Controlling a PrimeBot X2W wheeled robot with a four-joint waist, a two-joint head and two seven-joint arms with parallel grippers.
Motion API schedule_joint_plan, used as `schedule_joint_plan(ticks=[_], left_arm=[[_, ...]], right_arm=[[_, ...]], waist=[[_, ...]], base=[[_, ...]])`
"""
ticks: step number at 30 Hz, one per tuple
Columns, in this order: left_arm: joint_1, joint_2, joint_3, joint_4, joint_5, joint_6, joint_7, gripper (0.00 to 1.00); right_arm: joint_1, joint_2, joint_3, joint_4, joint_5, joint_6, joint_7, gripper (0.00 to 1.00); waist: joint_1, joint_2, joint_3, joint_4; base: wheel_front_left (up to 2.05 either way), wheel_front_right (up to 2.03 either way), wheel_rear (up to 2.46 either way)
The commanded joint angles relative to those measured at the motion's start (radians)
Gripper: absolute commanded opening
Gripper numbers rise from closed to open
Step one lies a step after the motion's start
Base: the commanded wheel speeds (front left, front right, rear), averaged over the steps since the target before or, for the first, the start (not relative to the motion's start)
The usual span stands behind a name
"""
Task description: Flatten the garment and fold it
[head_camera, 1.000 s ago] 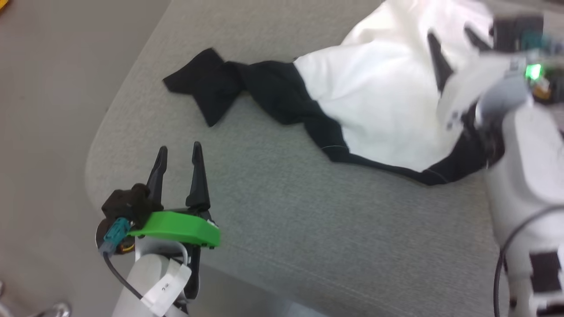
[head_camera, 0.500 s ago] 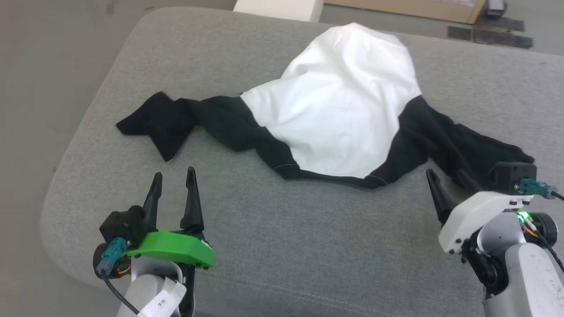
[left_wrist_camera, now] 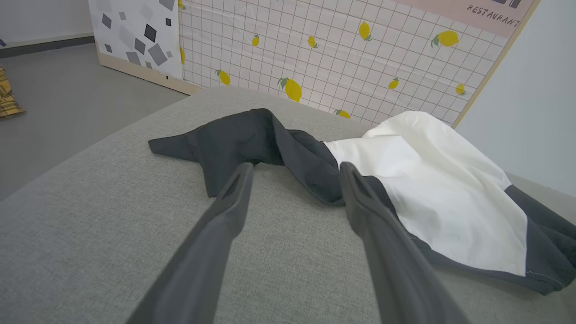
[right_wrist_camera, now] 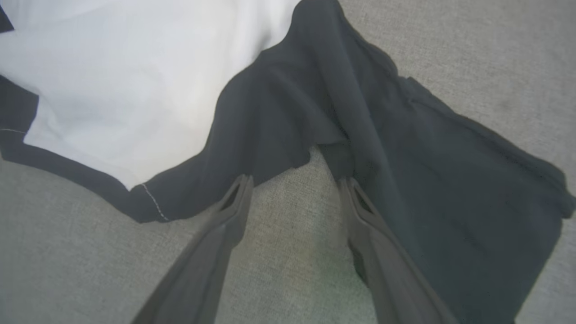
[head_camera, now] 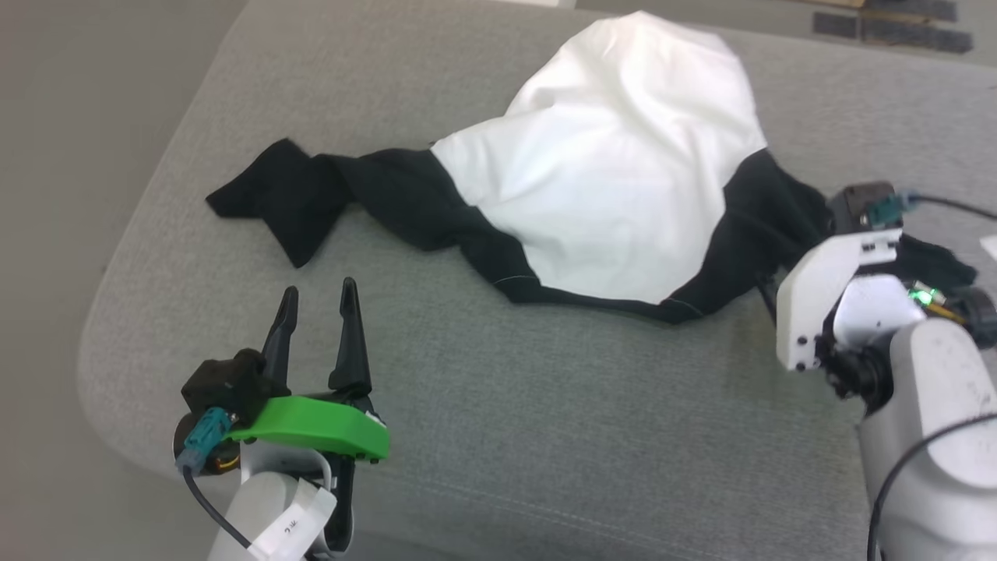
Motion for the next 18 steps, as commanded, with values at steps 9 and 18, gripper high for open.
schedule_joint_plan(ticks=[9,18], left_arm=[[-0.036,-0.002,-0.021,-0.033,-0.046,0.030,-0.005,1.00],[-0.042,-0.002,-0.034,-0.030,-0.056,0.040,-0.005,1.00]], right_arm=[[-0.118,-0.023,0.021,0.103,-0.085,-0.002,0.028,1.00],[-0.135,-0.032,0.056,0.171,-0.068,-0.002,0.032,0.00]], waist=[[0.0001,0.0000,0.112,0.087],[0.0001,0.0000,0.111,0.084]], base=[[0.00,0.00,0.00],[0.00,0.00,0.00]])
